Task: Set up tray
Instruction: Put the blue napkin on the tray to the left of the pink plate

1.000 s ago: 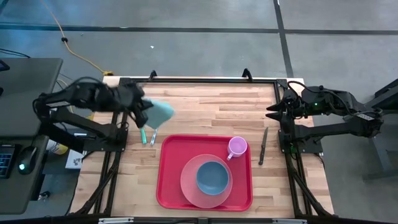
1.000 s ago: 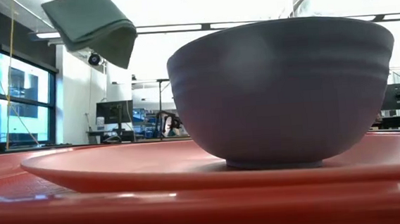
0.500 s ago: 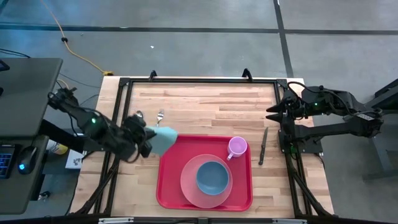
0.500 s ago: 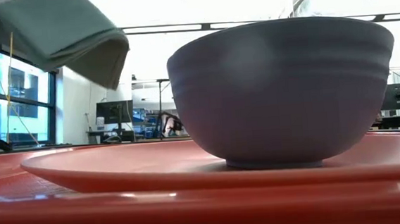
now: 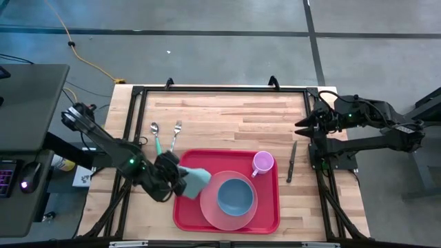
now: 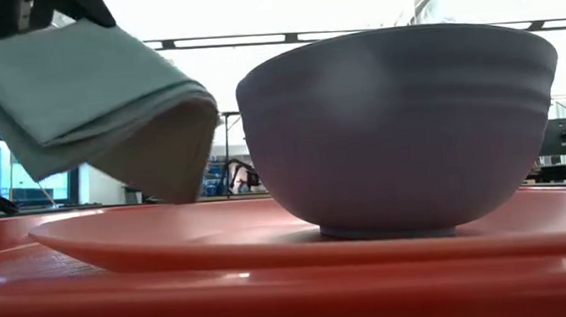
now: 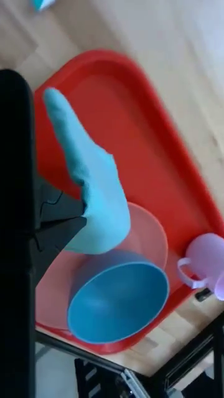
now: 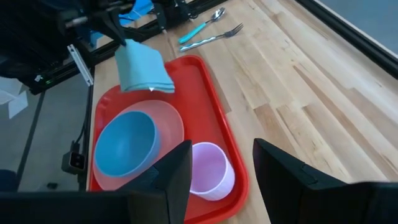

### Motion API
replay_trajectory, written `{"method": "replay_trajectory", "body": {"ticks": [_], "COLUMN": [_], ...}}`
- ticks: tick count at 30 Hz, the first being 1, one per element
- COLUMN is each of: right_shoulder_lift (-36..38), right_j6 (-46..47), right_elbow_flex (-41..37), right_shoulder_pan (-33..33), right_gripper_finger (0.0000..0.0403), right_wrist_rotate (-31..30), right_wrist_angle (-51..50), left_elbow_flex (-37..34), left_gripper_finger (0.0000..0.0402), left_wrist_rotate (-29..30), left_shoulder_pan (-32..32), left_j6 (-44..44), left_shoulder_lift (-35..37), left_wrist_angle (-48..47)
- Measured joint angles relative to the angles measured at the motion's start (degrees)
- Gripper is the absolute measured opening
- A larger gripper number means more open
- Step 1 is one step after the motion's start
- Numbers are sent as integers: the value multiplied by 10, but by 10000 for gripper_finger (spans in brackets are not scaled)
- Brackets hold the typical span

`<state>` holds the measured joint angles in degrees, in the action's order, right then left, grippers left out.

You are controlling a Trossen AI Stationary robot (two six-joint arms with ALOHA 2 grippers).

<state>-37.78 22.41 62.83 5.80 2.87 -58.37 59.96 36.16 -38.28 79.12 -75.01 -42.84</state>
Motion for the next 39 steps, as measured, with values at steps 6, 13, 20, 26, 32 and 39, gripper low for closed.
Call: {"method": "replay_trajectory", "body": {"ticks": [6, 13, 20, 26, 32, 39], "right_shoulder_lift": [0, 0, -2, -13, -35, -47], "right_j6": [1, 30, 30, 24, 16, -28], "right_elbow_flex": [0, 0, 0, 1, 1, 1], "right_shoulder_pan": [0, 0, 0, 0, -2, -3], "right_gripper_finger": [149, 149, 149, 149, 149, 149], "right_wrist_rotate": [11, 37, 40, 40, 62, 94], "right_wrist_angle": [0, 0, 42, 64, 65, 72], "left_elbow_flex": [0, -1, -1, 0, 0, 0], "left_gripper_finger": [7, 7, 7, 8, 7, 43], "left_wrist_rotate": [-66, -148, -154, -145, -193, -194], "left_shoulder_pan": [0, -1, -8, -7, -3, 21], "left_j6": [19, 21, 22, 22, 29, 39], "left_shoulder_lift": [-42, -79, -86, -95, -139, -175], "left_wrist_angle": [-17, 13, 37, 28, 21, 57]}}
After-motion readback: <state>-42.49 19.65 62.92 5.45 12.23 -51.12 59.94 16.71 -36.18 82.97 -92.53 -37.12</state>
